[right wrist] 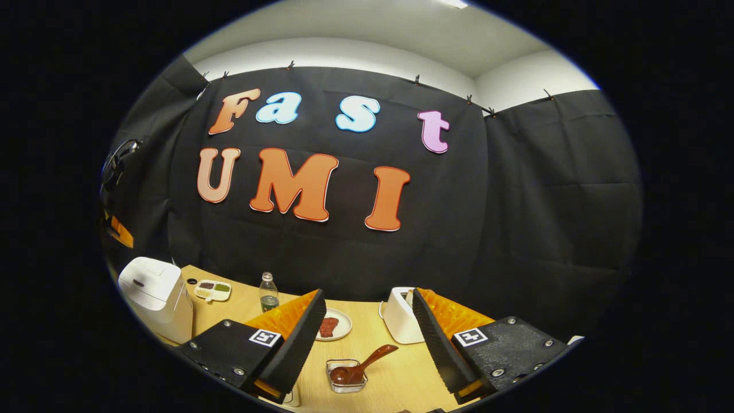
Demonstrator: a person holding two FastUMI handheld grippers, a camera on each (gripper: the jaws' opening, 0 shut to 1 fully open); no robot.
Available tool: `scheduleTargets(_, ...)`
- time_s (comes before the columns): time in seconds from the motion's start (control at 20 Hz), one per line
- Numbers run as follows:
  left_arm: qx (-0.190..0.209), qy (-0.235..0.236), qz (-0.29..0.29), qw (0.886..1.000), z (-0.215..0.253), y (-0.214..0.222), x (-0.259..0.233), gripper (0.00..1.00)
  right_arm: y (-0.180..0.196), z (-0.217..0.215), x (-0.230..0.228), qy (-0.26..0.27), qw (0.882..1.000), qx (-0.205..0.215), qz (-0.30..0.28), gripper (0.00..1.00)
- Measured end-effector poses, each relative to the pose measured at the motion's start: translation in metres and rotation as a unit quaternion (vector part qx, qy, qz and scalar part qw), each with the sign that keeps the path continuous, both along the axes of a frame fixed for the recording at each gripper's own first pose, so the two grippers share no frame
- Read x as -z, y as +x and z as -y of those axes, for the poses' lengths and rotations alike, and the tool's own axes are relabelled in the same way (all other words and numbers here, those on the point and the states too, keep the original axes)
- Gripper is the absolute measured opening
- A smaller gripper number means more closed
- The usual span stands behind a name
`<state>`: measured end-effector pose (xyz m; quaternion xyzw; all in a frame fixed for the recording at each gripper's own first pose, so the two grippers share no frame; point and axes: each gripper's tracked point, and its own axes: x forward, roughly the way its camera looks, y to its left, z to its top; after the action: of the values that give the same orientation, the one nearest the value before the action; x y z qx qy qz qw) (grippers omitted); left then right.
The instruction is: Close the left gripper, press the button to open the rice cooker; take a wooden spoon from the chopstick holder with the right hand, scoop a spoonful of rice and pour it into the rice cooker, then put the wooden spoon back into the chopstick holder.
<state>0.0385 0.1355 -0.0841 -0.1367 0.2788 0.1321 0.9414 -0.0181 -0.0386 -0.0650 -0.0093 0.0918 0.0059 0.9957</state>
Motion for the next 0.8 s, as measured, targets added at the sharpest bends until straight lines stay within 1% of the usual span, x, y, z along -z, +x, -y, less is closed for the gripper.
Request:
scheduleTargets(0.1, -0.009, -0.039, -0.049, 0.998, -0.006, -0.005, 0.028, 0.05, -0.004, 0.004, 0.008, -0.002, 1.0, 0.009, -0.014, 0.94)
scheduleTargets(0.15, -0.011, -0.057, -0.064, 0.996, -0.006, -0.006, 0.039, 0.05, -0.005, 0.006, 0.011, -0.002, 1.0, 0.012, -0.02, 0.94)
scheduleTargets(0.3, -0.02, -0.093, -0.092, 0.991, -0.012, -0.005, 0.064, 0.05, -0.008, 0.011, 0.018, -0.004, 0.999, 0.02, -0.031, 0.94)
scheduleTargets(0.4, -0.03, -0.133, -0.128, 0.982, -0.005, -0.012, 0.089, 0.05, -0.009, 0.011, 0.023, -0.005, 0.999, 0.023, -0.038, 0.94)
scheduleTargets(0.45, -0.036, -0.14, -0.107, 0.984, -0.007, -0.004, 0.086, 0.05, -0.009, 0.01, 0.024, -0.005, 0.999, 0.022, -0.042, 0.94)
scheduleTargets(0.5, -0.033, -0.144, -0.105, 0.983, -0.01, -0.002, 0.088, 0.06, -0.009, 0.011, 0.027, -0.005, 0.999, 0.023, -0.044, 0.94)
scheduleTargets(0.55, -0.034, -0.154, -0.115, 0.981, -0.007, -0.007, 0.091, 0.05, -0.007, 0.009, 0.029, -0.003, 0.999, 0.021, -0.047, 0.94)
scheduleTargets(0.7, -0.028, -0.134, -0.096, 0.986, -0.011, -0.01, 0.083, 0.05, -0.003, -0.001, 0.038, 0.005, 0.998, 0.005, -0.064, 0.94)
scheduleTargets(0.8, -0.026, -0.109, -0.049, 0.992, -0.011, -0.005, 0.063, 0.06, 0.001, -0.002, 0.044, 0.012, 0.997, 0.0, -0.072, 0.94)
